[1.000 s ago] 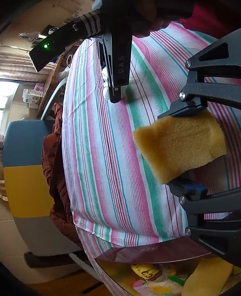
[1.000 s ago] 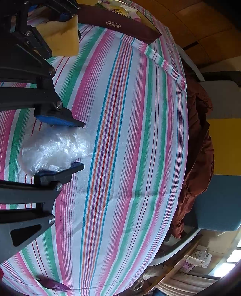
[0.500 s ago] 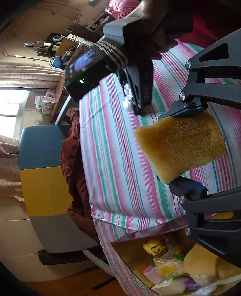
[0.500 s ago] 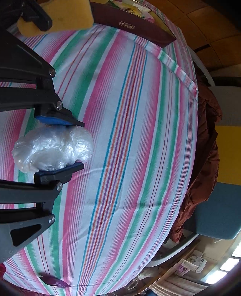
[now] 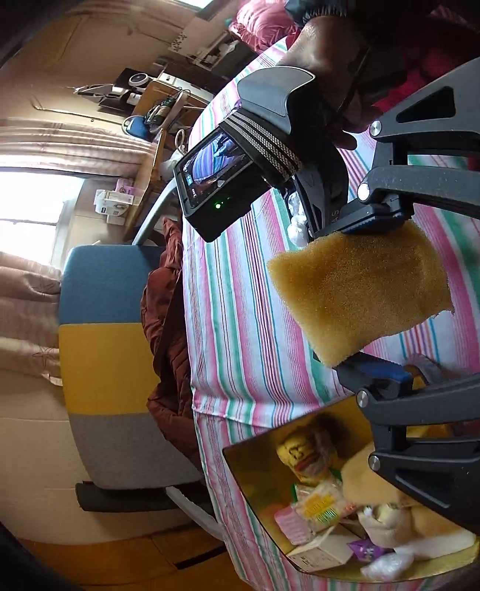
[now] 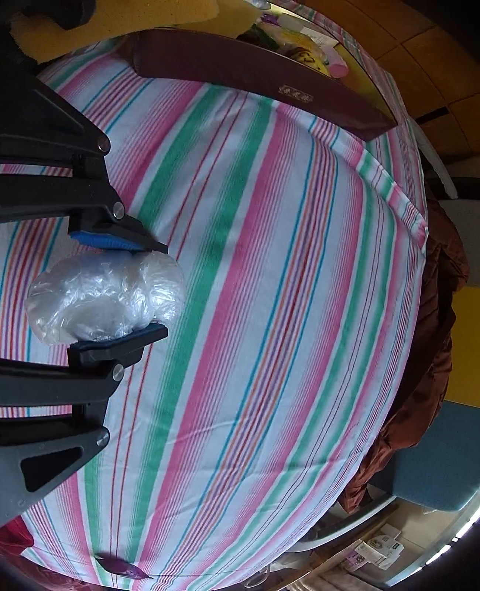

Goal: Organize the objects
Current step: 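Carry yellow sponge and cotton balls to the gold tray and release inside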

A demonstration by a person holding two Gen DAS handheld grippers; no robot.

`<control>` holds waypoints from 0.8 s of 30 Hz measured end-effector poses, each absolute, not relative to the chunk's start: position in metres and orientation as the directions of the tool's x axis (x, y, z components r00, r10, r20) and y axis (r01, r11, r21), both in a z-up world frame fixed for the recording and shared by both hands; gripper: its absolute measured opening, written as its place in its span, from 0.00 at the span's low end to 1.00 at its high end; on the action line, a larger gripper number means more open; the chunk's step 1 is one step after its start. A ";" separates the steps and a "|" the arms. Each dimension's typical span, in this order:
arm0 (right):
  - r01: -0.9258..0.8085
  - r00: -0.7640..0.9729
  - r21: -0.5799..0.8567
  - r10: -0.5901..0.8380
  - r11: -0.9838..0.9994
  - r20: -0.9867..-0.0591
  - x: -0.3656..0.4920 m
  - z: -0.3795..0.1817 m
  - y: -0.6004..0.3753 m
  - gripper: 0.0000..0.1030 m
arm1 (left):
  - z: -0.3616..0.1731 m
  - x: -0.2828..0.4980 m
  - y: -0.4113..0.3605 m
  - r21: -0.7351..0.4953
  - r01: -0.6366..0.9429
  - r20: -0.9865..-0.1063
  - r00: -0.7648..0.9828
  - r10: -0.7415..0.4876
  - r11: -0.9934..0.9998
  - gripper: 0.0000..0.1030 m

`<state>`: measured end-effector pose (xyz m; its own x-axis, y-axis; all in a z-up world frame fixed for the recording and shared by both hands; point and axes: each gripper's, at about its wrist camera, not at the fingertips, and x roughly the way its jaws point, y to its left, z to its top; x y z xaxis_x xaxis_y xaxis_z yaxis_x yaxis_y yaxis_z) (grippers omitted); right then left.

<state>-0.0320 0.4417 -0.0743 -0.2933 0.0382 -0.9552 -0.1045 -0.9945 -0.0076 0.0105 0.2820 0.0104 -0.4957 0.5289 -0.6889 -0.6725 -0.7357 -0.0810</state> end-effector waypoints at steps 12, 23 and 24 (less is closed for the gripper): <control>-0.124 -0.414 0.061 -0.004 -0.990 -0.910 -0.025 -0.032 0.392 0.35 | 0.024 -0.005 0.191 -0.149 -0.542 -0.667 -0.563 0.489 -0.827 0.54; -0.001 -0.576 0.180 -0.146 -0.984 -0.805 -0.039 0.029 0.313 0.35 | 0.022 -0.033 0.061 -0.233 -0.290 -0.659 -0.655 0.370 -0.928 0.54; 0.019 -0.584 0.188 -0.164 -0.982 -0.795 -0.043 0.032 0.303 0.35 | 0.019 -0.036 0.050 -0.246 -0.268 -0.661 -0.657 0.363 -0.932 0.54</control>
<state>-0.0427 0.3028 0.0320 -0.5838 -0.1640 -0.7952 0.0191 -0.9819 0.1885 -0.0357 0.0497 0.0194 -0.6572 0.3629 -0.6606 -0.2677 -0.9317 -0.2455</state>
